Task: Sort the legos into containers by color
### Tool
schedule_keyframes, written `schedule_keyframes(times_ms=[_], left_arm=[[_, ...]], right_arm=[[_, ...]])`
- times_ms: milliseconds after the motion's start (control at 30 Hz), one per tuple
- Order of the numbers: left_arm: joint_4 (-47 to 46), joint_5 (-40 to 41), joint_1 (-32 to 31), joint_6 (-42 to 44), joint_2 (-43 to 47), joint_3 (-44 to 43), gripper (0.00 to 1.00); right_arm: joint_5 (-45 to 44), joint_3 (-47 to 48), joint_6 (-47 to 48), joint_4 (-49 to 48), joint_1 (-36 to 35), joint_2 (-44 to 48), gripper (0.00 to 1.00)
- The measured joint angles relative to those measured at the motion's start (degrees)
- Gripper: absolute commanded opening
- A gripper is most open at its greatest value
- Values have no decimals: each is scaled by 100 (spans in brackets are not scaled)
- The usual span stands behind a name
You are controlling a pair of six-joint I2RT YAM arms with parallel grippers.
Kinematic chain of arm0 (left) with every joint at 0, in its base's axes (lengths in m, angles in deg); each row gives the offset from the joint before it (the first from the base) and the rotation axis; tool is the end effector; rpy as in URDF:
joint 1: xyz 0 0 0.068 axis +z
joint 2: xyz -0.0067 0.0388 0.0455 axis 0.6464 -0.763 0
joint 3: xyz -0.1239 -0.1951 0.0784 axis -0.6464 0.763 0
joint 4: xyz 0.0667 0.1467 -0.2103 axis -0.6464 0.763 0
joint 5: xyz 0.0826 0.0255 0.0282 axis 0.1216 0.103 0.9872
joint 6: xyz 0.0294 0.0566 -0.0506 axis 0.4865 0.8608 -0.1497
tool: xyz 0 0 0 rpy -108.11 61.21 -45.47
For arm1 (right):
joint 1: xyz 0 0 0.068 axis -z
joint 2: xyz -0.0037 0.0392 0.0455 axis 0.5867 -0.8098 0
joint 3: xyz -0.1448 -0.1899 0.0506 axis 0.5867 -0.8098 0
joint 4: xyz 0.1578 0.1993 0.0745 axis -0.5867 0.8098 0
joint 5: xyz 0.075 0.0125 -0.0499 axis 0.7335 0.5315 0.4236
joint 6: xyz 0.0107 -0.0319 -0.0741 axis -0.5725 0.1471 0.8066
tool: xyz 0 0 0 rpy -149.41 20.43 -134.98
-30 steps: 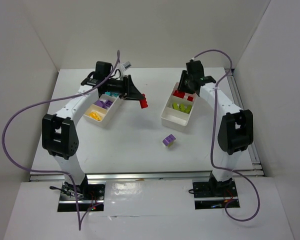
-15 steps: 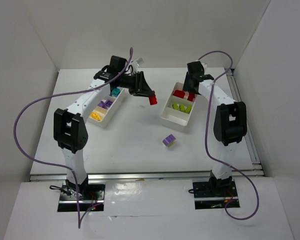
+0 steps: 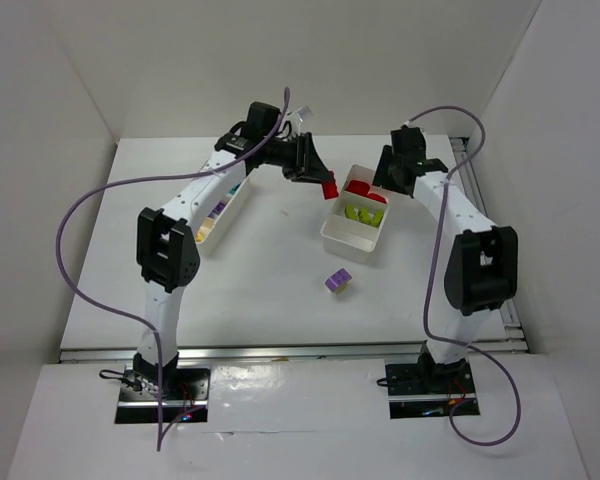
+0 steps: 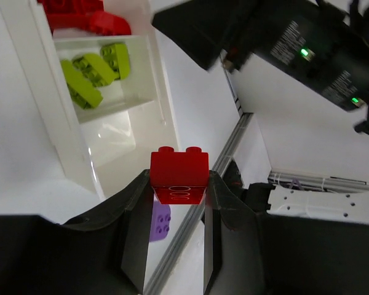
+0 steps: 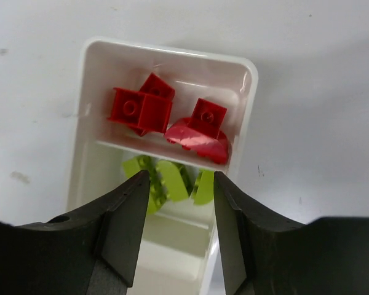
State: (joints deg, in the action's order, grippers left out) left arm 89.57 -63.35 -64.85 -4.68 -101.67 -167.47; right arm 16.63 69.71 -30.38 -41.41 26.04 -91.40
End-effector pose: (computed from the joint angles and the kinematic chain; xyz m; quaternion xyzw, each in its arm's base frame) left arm 0.4329 -0.2512 0.2922 0.0984 0.8295 -0.5029 0.2222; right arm 0.4279 0.0616 0.2178 0.1221 0.9133 0.0193 0.3880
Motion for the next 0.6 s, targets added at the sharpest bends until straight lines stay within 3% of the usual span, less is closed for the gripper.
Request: schedule_keyframes(times_ms=[100, 333, 600], left_arm=[[-208, -17, -74, -240, -356, -396, 0], [-1456, 55, -306, -1239, -1631, -1526, 0], [-2776, 1215, -675, -2048, -2695, -2111, 0]], right_arm=[[260, -326, -92, -33, 142, 577, 61], [337, -1043, -323, -70, 487, 1947, 62], [107, -1620, -382, 33, 514, 2813, 62]])
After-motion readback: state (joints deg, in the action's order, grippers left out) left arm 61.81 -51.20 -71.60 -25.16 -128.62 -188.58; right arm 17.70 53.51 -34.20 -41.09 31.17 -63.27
